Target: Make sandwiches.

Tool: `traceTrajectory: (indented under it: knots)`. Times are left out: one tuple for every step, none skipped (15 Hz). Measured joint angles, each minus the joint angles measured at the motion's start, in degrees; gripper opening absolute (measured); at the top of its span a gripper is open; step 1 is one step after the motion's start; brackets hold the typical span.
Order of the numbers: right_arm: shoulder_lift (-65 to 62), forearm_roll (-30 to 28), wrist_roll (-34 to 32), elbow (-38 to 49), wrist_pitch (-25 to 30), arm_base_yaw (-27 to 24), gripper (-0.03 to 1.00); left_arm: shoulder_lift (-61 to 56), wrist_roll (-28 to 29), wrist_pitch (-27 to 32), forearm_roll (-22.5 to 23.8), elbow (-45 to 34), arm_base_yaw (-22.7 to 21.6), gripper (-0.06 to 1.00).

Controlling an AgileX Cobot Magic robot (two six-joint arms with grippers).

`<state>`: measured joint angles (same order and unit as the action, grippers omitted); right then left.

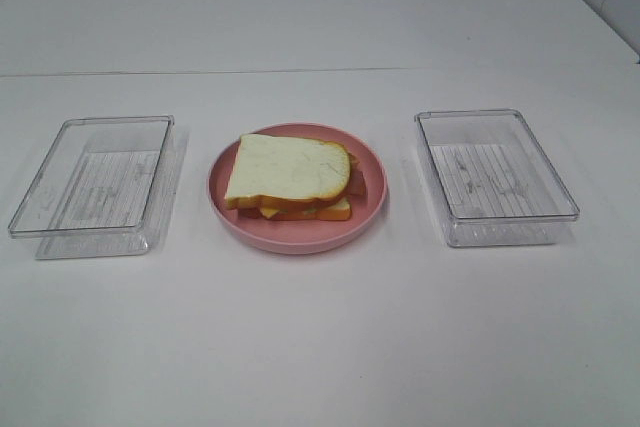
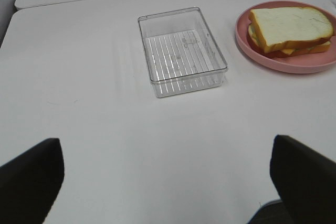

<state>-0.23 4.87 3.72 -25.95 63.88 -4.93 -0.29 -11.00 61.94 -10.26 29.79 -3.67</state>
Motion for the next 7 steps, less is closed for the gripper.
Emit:
traceTrajectory:
  knots:
    - [0.0, 0.0, 0.0, 0.0, 0.0, 0.0, 0.98, 0.0, 0.0, 0.0, 0.0, 0.0, 0.0, 0.99]
    - [0.0, 0.1, 0.0, 0.0, 0.0, 0.0, 0.98, 0.0, 0.0, 0.0, 0.0, 0.0, 0.0, 0.99]
    - [0.0, 0.1, 0.0, 0.0, 0.0, 0.0, 0.98, 0.0, 0.0, 0.0, 0.0, 0.0, 0.0, 0.99]
    - [0.0, 0.1, 0.0, 0.0, 0.0, 0.0, 0.98, 0.0, 0.0, 0.0, 0.0, 0.0, 0.0, 0.99]
    - [0.0, 0.1, 0.0, 0.0, 0.0, 0.0, 0.98, 0.0, 0.0, 0.0, 0.0, 0.0, 0.0, 0.99]
    - [0.0, 0.1, 0.0, 0.0, 0.0, 0.0, 0.98, 0.0, 0.0, 0.0, 0.0, 0.0, 0.0, 0.99]
    - [0.0, 0.1, 0.0, 0.0, 0.0, 0.0, 0.98, 0.0, 0.0, 0.0, 0.0, 0.0, 0.0, 0.99]
